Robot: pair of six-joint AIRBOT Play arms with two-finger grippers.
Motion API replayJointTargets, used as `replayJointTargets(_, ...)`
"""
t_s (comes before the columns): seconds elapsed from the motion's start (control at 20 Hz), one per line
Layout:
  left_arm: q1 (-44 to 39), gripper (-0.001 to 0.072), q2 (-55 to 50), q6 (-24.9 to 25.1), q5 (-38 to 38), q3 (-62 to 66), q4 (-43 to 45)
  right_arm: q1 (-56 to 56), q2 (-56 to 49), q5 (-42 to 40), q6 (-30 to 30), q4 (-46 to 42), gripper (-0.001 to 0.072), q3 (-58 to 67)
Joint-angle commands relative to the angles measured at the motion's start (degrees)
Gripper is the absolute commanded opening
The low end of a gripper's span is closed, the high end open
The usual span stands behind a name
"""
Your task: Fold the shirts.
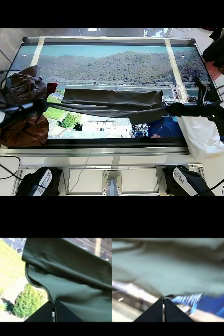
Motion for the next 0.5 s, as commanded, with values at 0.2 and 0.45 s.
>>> replayJointTargets(0.2,-13.14,0.0009,-32.94,-8.57,5.46,24.35,29.22,7.21,-26.27,-13.60,5.64,-6.43,0.0012,16.28)
replayJointTargets(0.45,-16.87,0.0009,-47.12,-8.76,8.07,32.33,35.65,7.21,-36.83,-22.21,5.75,-5.99,0.0013,20.90)
